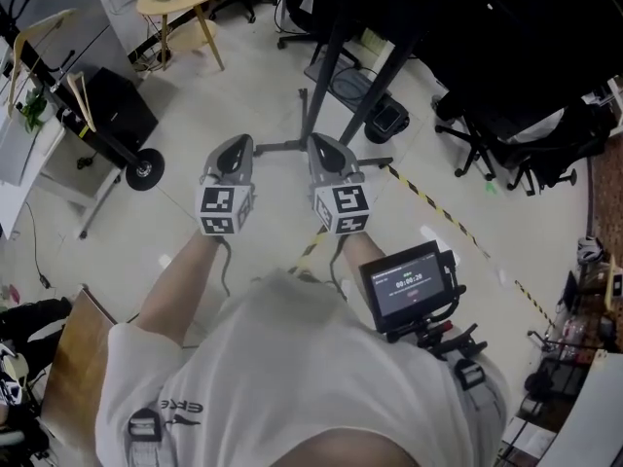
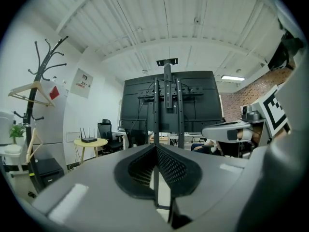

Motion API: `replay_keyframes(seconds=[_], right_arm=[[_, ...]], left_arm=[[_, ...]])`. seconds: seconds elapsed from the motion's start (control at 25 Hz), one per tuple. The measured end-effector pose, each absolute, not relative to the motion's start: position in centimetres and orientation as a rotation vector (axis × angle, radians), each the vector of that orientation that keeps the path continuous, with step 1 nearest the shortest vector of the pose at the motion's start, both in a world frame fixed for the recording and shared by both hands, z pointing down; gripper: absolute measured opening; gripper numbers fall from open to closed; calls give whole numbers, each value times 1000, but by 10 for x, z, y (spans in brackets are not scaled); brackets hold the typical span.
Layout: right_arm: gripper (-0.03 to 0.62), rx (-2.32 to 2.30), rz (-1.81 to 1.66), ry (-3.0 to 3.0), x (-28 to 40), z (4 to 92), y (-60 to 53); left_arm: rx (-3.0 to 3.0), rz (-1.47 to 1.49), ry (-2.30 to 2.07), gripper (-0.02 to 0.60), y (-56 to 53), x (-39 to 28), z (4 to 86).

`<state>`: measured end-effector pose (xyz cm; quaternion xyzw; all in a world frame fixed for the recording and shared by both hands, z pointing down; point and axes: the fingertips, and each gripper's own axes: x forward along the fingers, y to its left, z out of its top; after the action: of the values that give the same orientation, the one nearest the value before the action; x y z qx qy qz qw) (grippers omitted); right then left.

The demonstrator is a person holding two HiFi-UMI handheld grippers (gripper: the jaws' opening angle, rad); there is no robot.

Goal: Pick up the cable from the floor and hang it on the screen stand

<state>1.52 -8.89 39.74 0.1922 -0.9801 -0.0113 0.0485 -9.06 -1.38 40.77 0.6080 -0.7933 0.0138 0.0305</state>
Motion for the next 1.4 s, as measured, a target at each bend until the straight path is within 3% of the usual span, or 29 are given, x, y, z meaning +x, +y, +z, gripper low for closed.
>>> replay_keyframes(seconds=[0.44, 1.4], right_arm=[[14, 474, 14, -2982, 56, 441, -55], [14, 485, 13, -2932, 67, 466, -49]], left_arm=[[1876, 116, -2443, 2, 17, -31, 457], [1832, 108, -2415, 3, 22, -36, 482]])
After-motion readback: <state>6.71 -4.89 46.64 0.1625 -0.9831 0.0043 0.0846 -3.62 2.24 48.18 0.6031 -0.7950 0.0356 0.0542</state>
